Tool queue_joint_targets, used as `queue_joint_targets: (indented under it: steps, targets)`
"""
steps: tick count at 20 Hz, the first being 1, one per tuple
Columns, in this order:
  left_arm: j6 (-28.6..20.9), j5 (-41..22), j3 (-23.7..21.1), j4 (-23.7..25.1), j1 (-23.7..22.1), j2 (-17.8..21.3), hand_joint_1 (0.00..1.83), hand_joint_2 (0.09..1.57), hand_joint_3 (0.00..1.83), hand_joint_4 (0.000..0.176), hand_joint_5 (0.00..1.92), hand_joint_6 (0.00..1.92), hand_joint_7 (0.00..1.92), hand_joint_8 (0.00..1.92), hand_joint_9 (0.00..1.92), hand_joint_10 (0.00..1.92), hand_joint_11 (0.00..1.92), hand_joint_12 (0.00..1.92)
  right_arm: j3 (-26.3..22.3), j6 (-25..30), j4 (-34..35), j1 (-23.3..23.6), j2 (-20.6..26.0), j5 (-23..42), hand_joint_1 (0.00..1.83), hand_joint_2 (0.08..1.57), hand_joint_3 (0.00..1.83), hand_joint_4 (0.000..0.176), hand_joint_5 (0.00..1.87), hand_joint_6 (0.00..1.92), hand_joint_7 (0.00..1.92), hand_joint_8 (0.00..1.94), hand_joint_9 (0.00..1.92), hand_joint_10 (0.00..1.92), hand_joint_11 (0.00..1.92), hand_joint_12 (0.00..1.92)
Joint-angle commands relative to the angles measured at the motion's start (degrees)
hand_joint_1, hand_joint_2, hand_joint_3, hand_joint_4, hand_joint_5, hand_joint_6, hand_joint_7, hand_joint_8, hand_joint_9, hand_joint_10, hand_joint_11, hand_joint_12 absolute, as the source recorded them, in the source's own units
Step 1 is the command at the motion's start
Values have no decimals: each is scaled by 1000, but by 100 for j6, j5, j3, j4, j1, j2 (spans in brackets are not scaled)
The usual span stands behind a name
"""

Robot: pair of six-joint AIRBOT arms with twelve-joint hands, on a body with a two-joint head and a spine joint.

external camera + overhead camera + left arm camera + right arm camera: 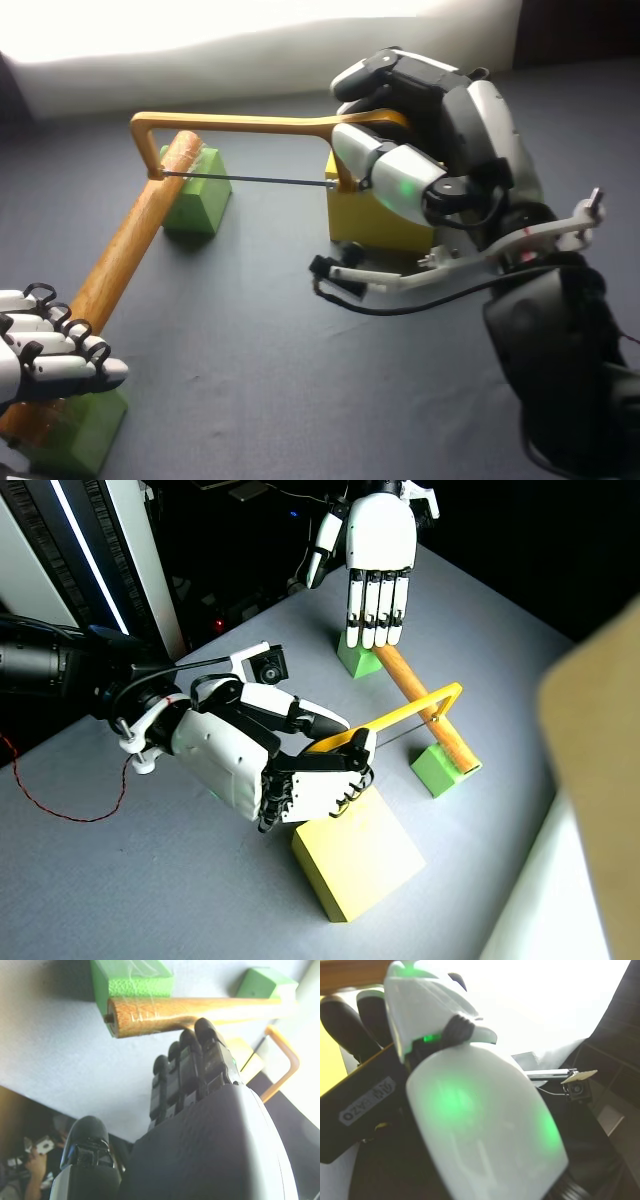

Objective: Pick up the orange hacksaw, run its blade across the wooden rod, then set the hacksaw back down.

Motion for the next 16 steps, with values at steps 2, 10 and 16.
queue_joint_targets:
  steps: [2, 10, 16]
  targets:
    - [-12, -266, 13, -80, -73, -12, 62, 1252, 2, 0, 154, 1, 149, 1, 134, 2, 0, 376, 56, 57, -447, 81, -88, 469, 1359, 1168, 1, 0, 757, 1111, 877, 1129, 921, 1392, 815, 1402]
    - [-12, -261, 12, -80, -87, -20, 90, 1249, 0, 0, 164, 2, 157, 1, 139, 1, 0, 380, 135, -111, -287, -47, -441, 463, 1362, 1180, 0, 0, 763, 1126, 836, 1179, 867, 1423, 833, 1398]
    - [-12, -260, 15, -80, -105, -36, 75, 1249, 1, 0, 163, 0, 156, 2, 130, 0, 0, 406, 402, -188, -275, 13, -774, 311, 1362, 1176, 3, 0, 767, 1130, 838, 1174, 873, 1411, 834, 1392]
